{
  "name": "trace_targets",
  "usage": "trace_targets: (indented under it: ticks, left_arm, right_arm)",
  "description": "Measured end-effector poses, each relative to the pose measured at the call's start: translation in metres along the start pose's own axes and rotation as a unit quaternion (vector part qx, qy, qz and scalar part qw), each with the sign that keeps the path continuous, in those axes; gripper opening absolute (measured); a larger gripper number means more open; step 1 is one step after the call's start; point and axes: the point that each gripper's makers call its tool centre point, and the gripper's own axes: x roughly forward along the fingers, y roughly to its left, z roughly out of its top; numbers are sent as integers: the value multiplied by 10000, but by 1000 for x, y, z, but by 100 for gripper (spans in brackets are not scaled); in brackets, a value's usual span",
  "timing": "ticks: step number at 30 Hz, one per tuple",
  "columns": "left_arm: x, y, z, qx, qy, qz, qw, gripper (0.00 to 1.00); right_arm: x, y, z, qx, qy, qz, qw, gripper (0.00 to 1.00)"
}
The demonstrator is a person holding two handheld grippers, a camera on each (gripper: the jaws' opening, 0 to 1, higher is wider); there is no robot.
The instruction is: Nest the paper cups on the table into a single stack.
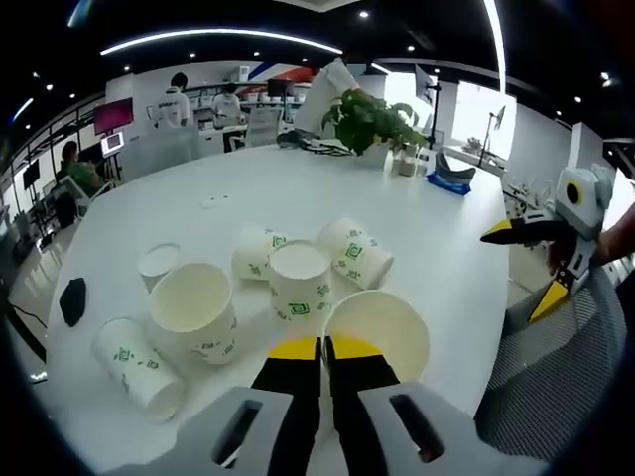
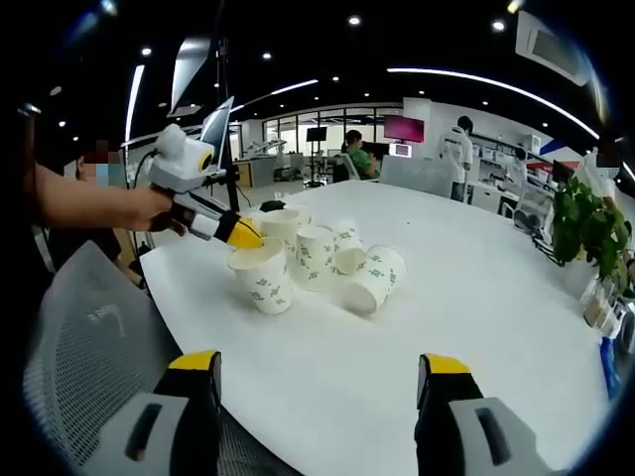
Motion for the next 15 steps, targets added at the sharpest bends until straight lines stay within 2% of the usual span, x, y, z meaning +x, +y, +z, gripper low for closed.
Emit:
trace_targets:
  ticks: [15]
  left_arm:
    - [-12, -7, -9, 10, 212, -82, 9997, 0]
  right_arm:
    - [0, 1, 1, -29, -1, 17, 10000, 81]
